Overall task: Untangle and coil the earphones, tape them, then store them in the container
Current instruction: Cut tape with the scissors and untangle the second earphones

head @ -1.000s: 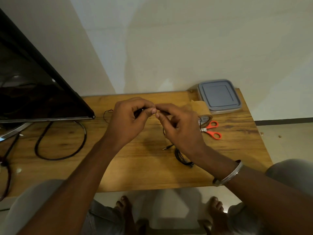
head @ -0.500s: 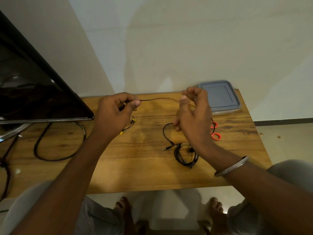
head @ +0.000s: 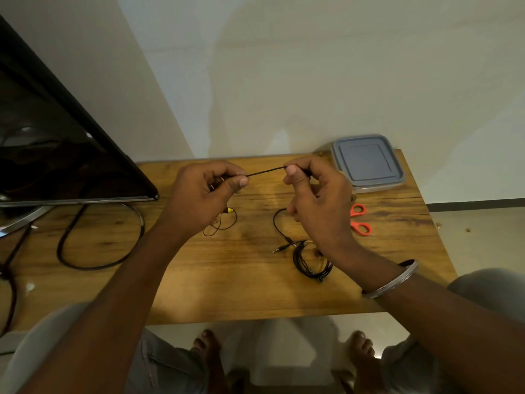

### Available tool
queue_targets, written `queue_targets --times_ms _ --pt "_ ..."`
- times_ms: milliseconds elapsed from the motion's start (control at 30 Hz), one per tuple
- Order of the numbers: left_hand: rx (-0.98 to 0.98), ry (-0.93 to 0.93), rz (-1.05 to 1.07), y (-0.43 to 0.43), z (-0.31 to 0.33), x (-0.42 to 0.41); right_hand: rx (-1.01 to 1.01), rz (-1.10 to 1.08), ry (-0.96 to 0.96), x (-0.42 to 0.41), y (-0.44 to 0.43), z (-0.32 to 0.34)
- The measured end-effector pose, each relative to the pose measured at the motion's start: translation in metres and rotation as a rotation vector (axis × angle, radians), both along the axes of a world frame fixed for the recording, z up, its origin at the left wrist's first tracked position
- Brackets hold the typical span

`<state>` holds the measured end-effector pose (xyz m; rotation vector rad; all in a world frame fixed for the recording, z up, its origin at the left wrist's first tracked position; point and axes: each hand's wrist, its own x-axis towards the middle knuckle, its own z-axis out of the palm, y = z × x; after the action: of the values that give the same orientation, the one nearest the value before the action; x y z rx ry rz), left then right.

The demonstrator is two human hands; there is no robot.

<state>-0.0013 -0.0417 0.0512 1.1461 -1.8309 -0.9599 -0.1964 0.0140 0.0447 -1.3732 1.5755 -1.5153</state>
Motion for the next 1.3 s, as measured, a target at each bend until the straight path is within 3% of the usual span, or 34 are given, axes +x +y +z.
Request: queue_targets --times_ms 300,600,733,933,1167,1300 --pt "0.187 0.068 0.010 -0.001 0.001 0.002 0.036 -0.110 -0.163 -0.011 -0.009 0.004" --pt "0.152 0.059 0.093 -0.001 0.010 0.006 0.080 -0.184 -0.177 -0.016 -0.011 0.003" --pt "0.180 0.082 0.107 0.001 0.012 0.002 -0.029 -0.092 -0.013 -0.015 -0.009 0.006" --pt "0.165 0.091 -0.053 0.014 0.012 -0.014 -0.142 0.324 0.426 0.004 0.002 -0.007" --pt "0.139 0.007 -0.018 0.003 0.009 0.000 -0.179 0.108 0.473 -0.003 -0.002 -0.006" --pt "0.175 0.038 -0.001 0.005 0.014 -0.001 -0.183 -0.024 0.396 -0.006 -0.003 0.000"
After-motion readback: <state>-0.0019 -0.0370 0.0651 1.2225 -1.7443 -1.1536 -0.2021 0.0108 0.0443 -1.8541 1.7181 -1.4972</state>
